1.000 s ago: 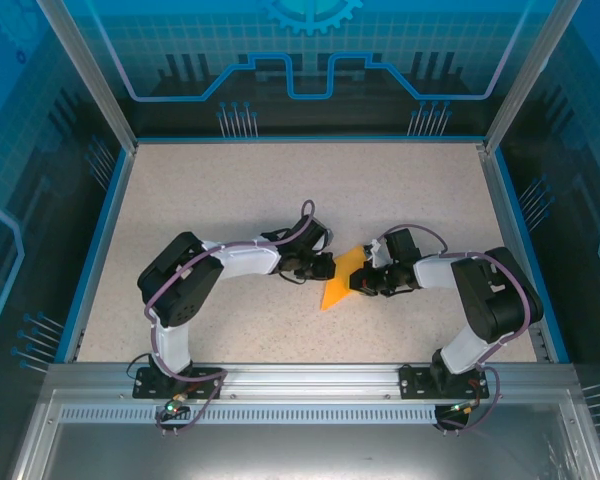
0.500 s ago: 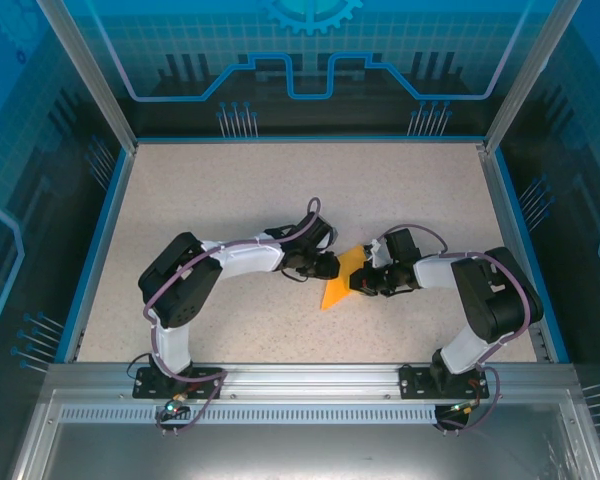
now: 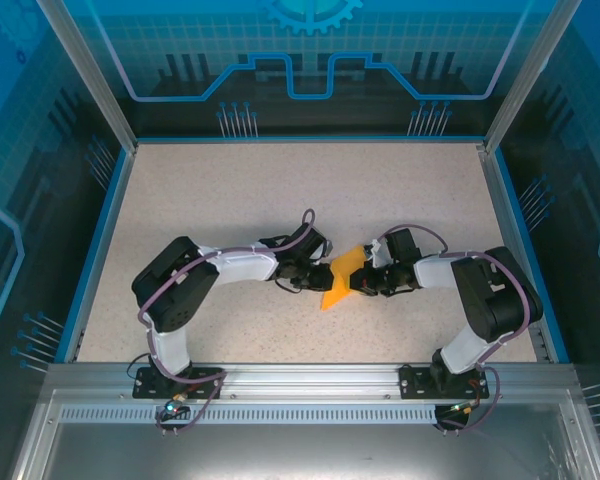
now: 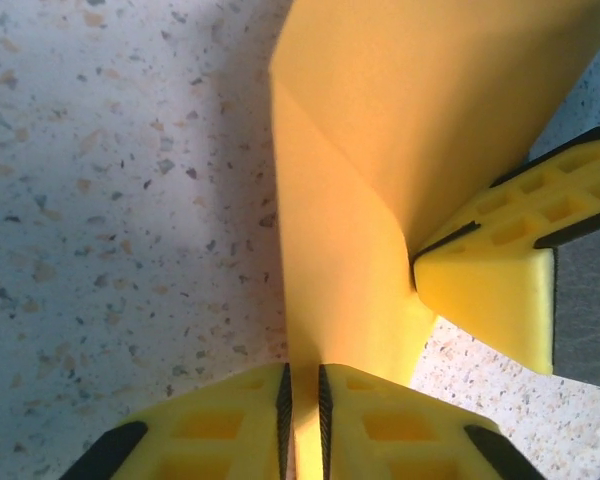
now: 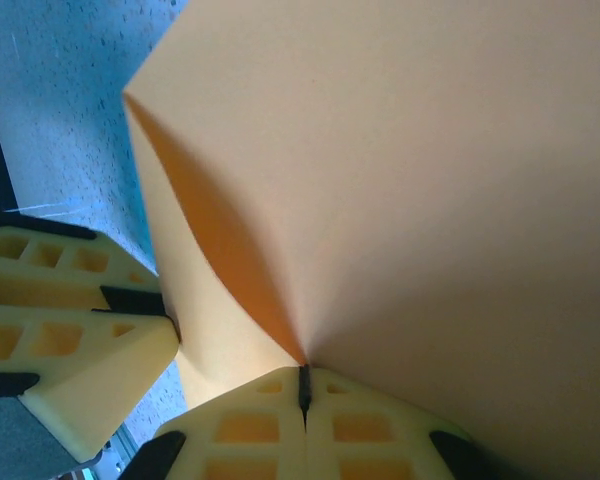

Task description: Fold a paper plane with a square sheet of paper (pick it up from the middle)

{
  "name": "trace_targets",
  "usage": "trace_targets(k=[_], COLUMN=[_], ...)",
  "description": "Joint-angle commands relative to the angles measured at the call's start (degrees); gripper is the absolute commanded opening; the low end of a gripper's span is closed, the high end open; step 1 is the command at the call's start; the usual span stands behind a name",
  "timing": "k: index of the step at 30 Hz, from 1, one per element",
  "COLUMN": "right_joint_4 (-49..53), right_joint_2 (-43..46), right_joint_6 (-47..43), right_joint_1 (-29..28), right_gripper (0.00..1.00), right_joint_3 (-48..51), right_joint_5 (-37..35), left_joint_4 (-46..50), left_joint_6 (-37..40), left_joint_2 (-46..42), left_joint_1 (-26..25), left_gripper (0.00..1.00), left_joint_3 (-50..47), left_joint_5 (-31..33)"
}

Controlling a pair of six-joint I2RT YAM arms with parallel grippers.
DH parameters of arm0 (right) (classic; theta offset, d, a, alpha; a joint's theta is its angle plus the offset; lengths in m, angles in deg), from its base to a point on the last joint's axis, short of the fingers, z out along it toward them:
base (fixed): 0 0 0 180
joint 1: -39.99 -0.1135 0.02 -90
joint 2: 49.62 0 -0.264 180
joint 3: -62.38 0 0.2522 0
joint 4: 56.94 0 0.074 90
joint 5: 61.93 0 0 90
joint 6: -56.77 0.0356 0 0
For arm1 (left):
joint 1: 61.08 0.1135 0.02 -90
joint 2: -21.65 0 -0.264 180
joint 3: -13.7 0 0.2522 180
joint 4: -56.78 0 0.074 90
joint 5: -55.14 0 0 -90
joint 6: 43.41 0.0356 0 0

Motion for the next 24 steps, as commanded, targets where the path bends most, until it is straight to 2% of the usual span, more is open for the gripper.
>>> trace_targets(k=[1,7,20,24], right_joint_4=[4.35,4.54,3.65,4.56], right_joint_2=[-2.46,-2.11,-0.39,2.85], right_joint_6=[-1.53,-1.54,-0.88,-0.48], right_joint_1=[0.78,0.80,1.13,1.12], right_gripper=[0.00,0.00,0.00,0.05], right_joint_3=[1.73,1.69,1.97,1.90], right_joint_5=[-5.38,-5.38,-3.83,-3.57], left_joint_4=[-1.06,3.60,15.49,14.86], left_joint_6=[-0.09,2.32,8.78,8.11], left_joint_2=[-2.26,-0.99,3.29,3.63], left_joint_1=[-0.78,-1.62,-6.72,-6.97], left_gripper=[0.13,0.10,0.05,0.05], left_joint_3=[-1.14,1.34,9.99,10.38], left_joint_5=[-1.77,1.63,17.05,17.43])
